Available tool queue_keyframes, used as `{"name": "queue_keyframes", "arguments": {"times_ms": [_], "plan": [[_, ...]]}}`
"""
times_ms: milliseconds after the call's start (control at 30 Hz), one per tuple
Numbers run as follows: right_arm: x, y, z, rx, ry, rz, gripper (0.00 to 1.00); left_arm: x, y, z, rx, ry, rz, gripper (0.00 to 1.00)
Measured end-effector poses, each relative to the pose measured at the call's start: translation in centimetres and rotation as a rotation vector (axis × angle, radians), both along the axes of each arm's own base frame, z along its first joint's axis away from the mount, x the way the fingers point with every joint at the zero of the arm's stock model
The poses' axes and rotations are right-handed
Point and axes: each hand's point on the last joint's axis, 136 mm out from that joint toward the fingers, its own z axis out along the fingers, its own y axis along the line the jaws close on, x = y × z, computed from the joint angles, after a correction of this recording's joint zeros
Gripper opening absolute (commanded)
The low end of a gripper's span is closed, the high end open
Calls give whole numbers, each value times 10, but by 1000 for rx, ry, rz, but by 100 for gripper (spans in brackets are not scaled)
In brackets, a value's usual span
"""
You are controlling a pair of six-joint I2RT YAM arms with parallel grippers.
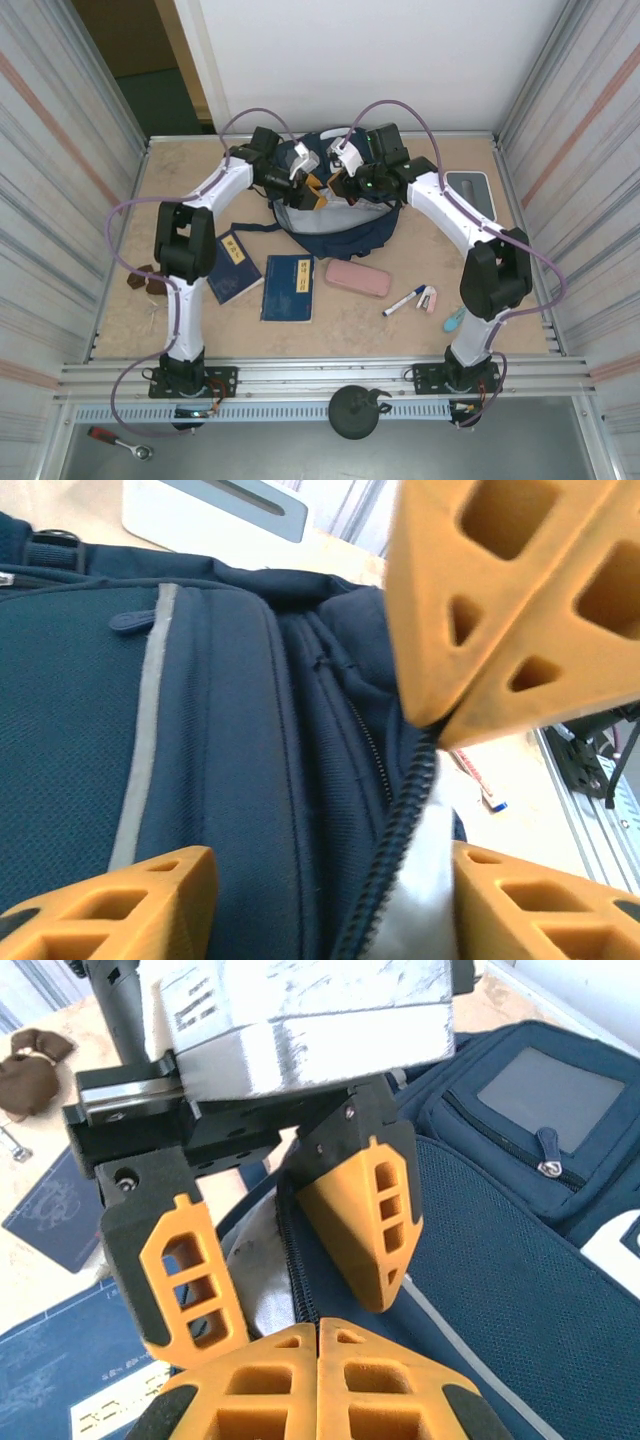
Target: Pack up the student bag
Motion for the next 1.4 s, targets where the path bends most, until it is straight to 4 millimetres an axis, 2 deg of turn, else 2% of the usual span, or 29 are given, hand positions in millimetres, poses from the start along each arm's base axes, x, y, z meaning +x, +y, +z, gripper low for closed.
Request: {"name": "queue_keyframes", "arguments": {"times_ms": [67, 167, 267, 333, 400, 500, 567, 700, 800, 833, 900, 1000, 1067, 1200, 1300, 1400], "plan": [[1, 0, -3, 0, 14, 6, 0, -4, -1, -2, 5, 8, -8, 38], [2, 0, -7, -2, 24, 7, 0, -4, 0, -4, 24, 24, 1, 25], [1, -1, -10, -5, 44, 0, 0, -2, -1, -9, 65, 9, 38, 22], [0, -2, -12, -1, 72, -20, 10, -2, 0, -10, 101, -30, 81, 22], [0, -3, -13, 10, 108, -54, 23, -1, 2, -8, 132, -94, 140, 22], [-2, -16, -14, 20, 163, -157, 44, 1, 14, -1, 173, -203, 263, 21], [-8, -32, -12, 45, 208, -229, 50, 9, 22, 7, 182, -288, 350, 15], [-22, -72, -9, 94, 278, -387, 54, 30, 29, 33, 183, -480, 500, 5], [-30, -96, -14, 98, 297, -487, 56, 39, 23, 50, 165, -569, 548, 11], [-33, -100, -17, 94, 305, -510, 57, 40, 21, 53, 161, -582, 557, 17], [-38, -105, -21, 81, 313, -536, 58, 42, 21, 54, 166, -577, 584, 35], [-43, -106, -29, 61, 322, -563, 64, 43, 36, 52, 195, -517, 687, 51], [-51, -98, -36, 46, 334, -549, 66, 32, 54, 45, 220, -419, 787, 58], [-89, -44, -51, 16, 396, -407, 75, -12, 92, 25, 243, -193, 964, 63], [-121, 0, -63, 1, 453, -301, 76, -49, 115, 0, 293, -26, 1039, 65], [-148, 29, -85, -26, 528, -272, 74, -90, 134, -35, 353, 127, 1084, 66]]}}
